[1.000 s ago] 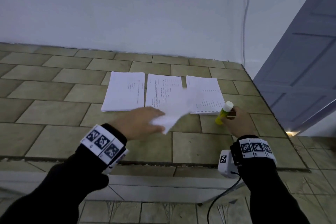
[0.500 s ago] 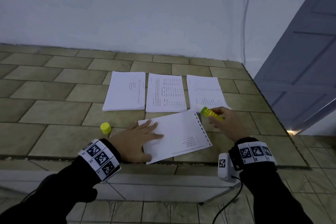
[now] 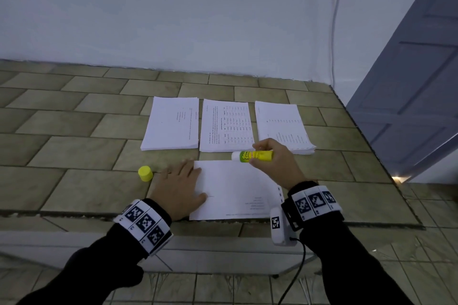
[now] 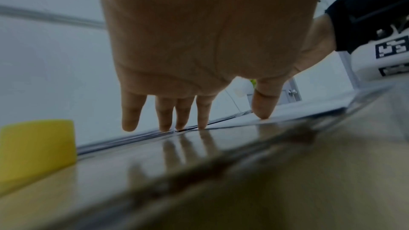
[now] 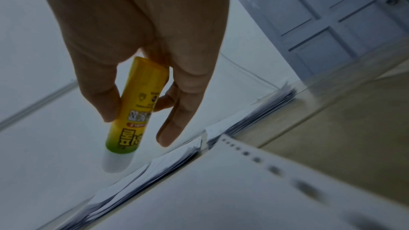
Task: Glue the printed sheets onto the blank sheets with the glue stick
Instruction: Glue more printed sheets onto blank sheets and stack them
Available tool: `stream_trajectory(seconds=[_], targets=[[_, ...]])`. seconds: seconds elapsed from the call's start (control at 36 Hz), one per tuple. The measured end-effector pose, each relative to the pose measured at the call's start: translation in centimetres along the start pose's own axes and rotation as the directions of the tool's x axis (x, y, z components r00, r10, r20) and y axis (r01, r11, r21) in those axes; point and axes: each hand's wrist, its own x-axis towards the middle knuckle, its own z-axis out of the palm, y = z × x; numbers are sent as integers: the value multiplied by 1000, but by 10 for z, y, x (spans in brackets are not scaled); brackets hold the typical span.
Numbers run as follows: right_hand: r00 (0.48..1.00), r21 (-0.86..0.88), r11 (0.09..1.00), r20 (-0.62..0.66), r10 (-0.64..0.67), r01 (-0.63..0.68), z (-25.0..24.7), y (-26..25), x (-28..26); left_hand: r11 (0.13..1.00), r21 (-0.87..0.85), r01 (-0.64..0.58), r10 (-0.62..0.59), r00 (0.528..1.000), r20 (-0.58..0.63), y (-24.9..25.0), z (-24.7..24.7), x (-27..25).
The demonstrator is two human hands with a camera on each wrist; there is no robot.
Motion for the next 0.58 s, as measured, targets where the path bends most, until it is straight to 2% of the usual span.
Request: stream_trajectory(seconds=[0.08,0.14,0.28,0.33,0.5,0.58], targets=[[999,21,999,-2,-33,33,8,-9,3,999,-35,-1,3,999,39,1,5,0],[999,47,998,3,-47,47,15,-13,5,997,-79,5,-3,1000,23,2,7,0],[998,35,998,17,-58,58,32,-26,11,964,-262,31,-84,978,-192,2,13,-1],[997,25,997,25,-78,77,38,-30,13,952,-304,20,-91,970,-224,-1,15,1],[992,-2,994,66,-106,106,55,-40,19,975,-224,6,-38,990,-138,-7,26,4],[994,33,995,60,-95,93,59,-46,20,978,-207,-21,-11,988,-153,-9,33,3]])
